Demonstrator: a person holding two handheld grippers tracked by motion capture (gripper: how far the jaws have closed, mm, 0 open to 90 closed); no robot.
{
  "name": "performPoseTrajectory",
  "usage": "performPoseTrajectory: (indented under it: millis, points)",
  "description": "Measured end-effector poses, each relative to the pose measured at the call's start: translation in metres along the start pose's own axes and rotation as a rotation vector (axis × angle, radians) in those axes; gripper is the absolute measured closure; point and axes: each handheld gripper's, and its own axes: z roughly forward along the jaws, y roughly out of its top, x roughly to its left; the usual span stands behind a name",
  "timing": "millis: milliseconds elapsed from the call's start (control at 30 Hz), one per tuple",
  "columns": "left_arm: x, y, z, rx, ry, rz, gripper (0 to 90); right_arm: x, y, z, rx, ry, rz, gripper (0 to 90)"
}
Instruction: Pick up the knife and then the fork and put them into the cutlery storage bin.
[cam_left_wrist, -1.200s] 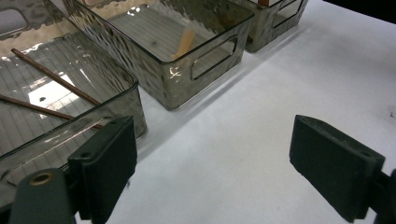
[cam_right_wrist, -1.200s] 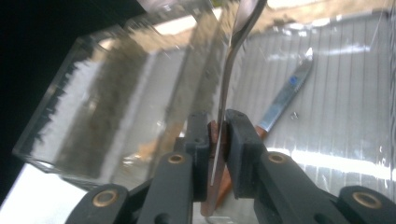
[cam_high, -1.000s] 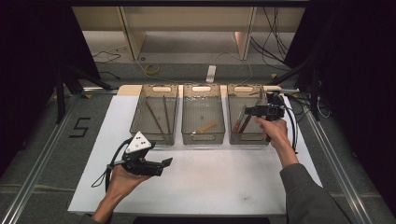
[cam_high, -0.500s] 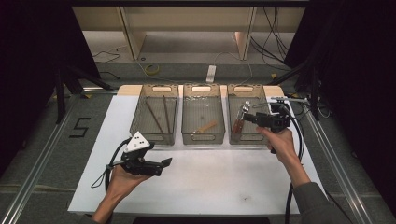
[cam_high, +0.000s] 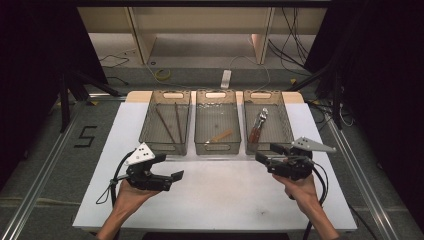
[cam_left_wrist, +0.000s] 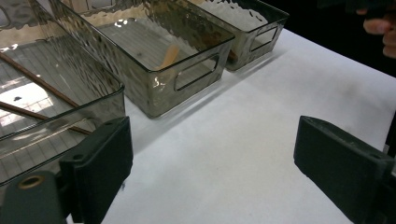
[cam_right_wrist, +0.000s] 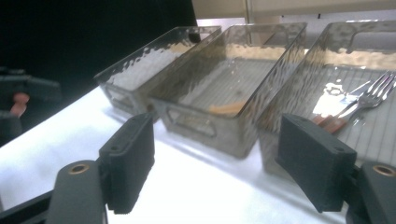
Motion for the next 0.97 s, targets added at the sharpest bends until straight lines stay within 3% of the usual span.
performPoseTrajectory:
  millis: [233,300,400,667,967]
  points:
    - [-0.002,-0.004,-0.001,0.001,-0.027,-0.009,10.9,0.013,-0.025,-0.007,0.015,0.043,-0.037,21.8]
    - [-0.004,-0.006,-0.001,0.010,-0.030,-0.002,10.8,0.015,-0.030,-0.011,0.013,0.026,-0.058,21.9]
    - [-0.006,-0.007,-0.001,0.020,-0.040,0.006,10.2,0.012,-0.037,-0.016,-0.011,0.021,-0.027,22.2]
    - [-0.005,-0.008,-0.001,0.014,-0.031,0.001,9.5,0.010,-0.042,-0.021,-0.013,-0.004,-0.030,21.6]
    - [-0.003,-0.008,-0.002,0.017,-0.026,0.000,9.5,0.010,-0.043,-0.021,-0.016,-0.001,-0.026,21.3]
